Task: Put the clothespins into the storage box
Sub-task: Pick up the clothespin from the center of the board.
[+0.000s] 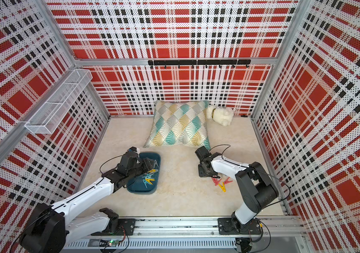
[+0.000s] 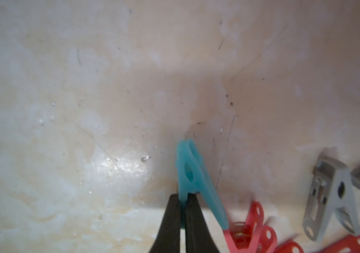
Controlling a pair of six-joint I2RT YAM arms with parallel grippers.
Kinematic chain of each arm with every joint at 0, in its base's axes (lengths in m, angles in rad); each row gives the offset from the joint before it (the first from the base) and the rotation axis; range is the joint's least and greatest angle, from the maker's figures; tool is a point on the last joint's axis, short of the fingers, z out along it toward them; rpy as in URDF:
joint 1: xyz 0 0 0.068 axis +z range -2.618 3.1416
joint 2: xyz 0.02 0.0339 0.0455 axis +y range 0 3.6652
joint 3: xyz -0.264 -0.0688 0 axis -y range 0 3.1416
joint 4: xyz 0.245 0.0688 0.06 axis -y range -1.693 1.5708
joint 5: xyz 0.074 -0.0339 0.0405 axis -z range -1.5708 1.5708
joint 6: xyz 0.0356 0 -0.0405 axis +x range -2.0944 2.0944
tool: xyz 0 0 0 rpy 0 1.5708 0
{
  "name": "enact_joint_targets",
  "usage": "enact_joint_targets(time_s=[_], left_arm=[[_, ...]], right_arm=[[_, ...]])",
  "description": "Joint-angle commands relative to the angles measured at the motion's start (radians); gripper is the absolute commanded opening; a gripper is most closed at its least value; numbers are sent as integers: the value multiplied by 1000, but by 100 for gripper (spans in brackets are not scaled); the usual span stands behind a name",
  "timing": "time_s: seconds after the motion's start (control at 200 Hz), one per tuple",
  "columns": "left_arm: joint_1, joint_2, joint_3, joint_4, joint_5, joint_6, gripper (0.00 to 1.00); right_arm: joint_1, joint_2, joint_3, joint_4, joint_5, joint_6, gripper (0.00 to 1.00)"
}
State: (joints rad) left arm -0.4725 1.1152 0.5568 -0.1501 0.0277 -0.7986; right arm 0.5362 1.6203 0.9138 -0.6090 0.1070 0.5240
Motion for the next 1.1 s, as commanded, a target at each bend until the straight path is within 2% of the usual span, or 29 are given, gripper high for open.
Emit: enact_joint_targets(time_s=[0.0,0.321,0.586,1.092], left_arm=[[-27,-23,29,19,-25,-30,57],[-64,-11,36,80,24,-74,59],[-87,24,-10,211,94,-137,60],[-155,160,-34,416,153,-229,61]], right_arm=[[-3,21,65,0,-39,-18,0],[52,18,154,5,-135,11,0],[121,26,231,8,-208,60,0],[197,-3,237,111,-424,120,0]])
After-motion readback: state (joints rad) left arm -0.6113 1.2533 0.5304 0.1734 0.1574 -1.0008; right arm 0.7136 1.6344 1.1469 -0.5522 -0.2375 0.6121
